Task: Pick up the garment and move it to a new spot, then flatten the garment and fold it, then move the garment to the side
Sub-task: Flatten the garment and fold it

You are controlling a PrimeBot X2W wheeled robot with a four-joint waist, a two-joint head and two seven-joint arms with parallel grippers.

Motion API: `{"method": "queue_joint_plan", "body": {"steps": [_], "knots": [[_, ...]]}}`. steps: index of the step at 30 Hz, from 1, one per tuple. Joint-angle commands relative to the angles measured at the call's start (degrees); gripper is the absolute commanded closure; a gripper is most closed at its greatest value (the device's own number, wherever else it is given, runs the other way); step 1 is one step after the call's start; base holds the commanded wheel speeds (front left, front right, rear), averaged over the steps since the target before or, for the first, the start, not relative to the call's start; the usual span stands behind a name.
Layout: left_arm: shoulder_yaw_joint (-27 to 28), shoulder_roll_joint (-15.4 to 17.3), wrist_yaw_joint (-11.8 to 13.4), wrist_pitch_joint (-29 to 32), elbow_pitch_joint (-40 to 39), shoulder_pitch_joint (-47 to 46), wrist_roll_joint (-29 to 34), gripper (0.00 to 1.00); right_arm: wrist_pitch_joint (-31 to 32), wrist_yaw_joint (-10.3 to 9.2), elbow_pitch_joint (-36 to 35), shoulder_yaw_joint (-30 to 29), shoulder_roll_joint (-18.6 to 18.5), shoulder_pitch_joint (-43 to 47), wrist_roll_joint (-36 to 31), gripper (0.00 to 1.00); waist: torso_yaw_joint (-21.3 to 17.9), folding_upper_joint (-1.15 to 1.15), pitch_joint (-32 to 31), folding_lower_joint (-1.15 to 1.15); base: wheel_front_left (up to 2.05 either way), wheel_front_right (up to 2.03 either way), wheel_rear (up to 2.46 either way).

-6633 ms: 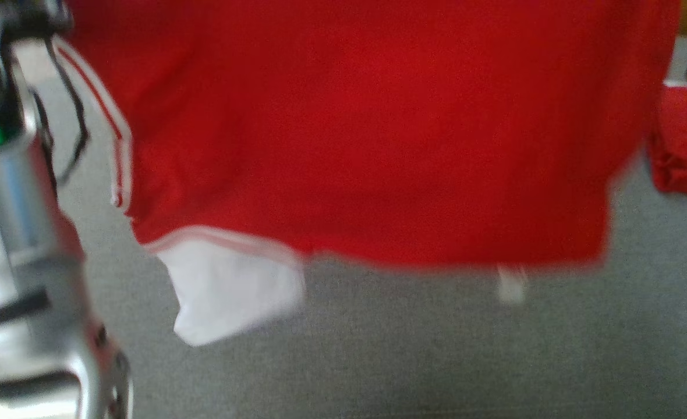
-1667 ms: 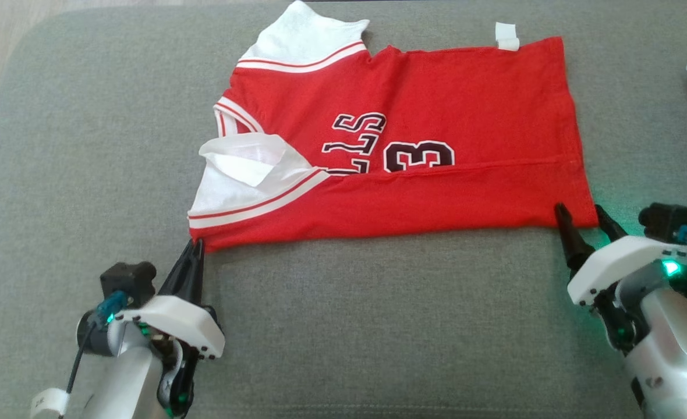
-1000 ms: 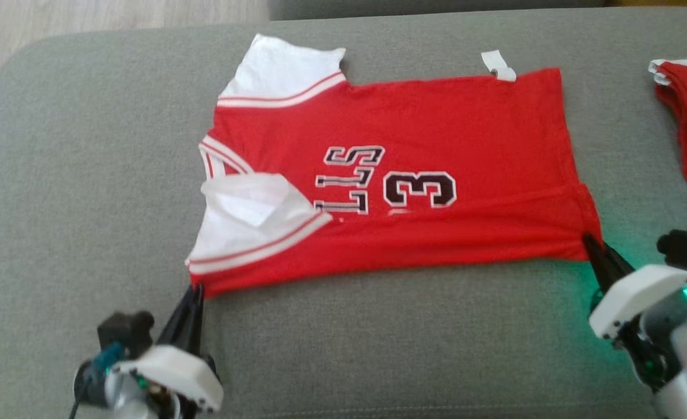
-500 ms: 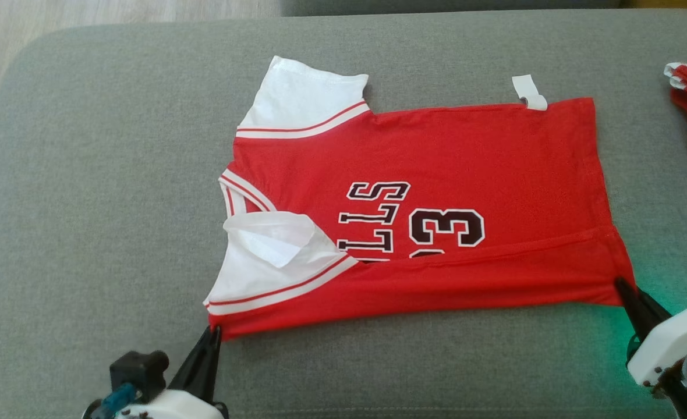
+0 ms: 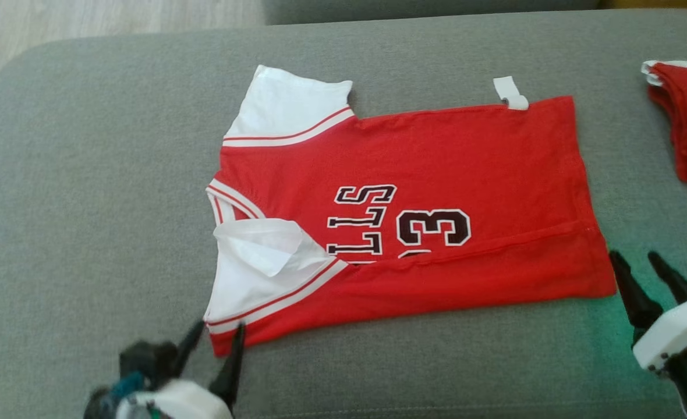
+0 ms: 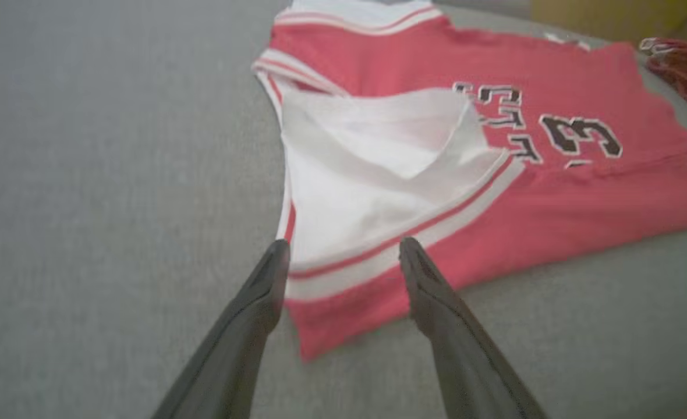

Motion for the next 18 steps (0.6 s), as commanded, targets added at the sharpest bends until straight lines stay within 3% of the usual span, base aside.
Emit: {"method": "queue_joint_plan", "body": {"steps": [1,4,9,14,18], "knots": [[2.3,1.9,0.2,0.5,-4.2,-4.4,0.7,0.00,-1.4,-0.10,-3.2,0.0,-0.8,-1.5,-0.9,0.00,-0.4,0.00,-0.1,0.00,0.00,0.00,0.00],[3.7,4.0,-0.6,2.6,-8.5,-9.5,0.9,0.00,-3.0,-0.10,-4.7,-0.1,0.2,-2.4,-1.5,0.00,-0.6,0.00,0.5,0.00,0.00,0.00,0.00],[5.5,8.4,-4.6,9.0,-9.5,-24.8,0.9,0.00,-5.0,-0.10,-5.5,2.0,1.7,-5.1,-3.3,0.00,-2.0,0.00,4.7,0.00,0.00,0.00,0.00],[5.8,9.3,-9.6,17.0,-1.4,-42.7,-3.4,0.00,-5.5,-0.10,-6.0,3.9,1.8,-8.7,-3.2,0.00,-3.3,0.00,10.7,0.00,0.00,0.00,0.00],[5.2,9.5,-11.5,22.2,8.2,-54.9,-6.8,0.00,-5.7,-0.10,-6.8,5.0,1.3,-11.2,-2.9,0.00,-4.5,0.00,15.1,0.00,0.00,0.00,0.00]]}}
